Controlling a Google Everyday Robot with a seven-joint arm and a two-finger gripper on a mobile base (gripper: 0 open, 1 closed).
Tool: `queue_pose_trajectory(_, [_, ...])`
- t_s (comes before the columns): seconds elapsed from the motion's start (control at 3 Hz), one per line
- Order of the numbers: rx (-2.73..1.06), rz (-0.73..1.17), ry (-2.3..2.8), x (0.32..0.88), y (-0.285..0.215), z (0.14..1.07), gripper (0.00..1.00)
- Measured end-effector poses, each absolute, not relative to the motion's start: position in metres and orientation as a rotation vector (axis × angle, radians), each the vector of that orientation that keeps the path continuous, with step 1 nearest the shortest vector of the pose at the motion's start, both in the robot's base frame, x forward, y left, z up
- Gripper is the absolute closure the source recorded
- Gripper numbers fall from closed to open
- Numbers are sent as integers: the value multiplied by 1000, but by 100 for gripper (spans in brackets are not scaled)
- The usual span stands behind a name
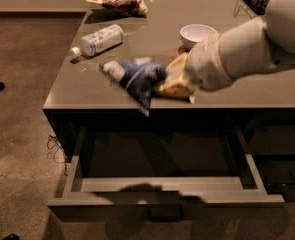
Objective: Place blue chip bag into top drawer
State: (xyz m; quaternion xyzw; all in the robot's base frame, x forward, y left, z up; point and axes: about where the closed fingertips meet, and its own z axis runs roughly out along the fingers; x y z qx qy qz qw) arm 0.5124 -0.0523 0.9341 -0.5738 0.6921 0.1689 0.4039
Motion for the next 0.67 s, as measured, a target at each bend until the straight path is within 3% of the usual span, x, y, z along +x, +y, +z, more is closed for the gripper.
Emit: queue_pose_trajectory(0.67, [-1636, 508, 1932, 448, -33, 864, 100])
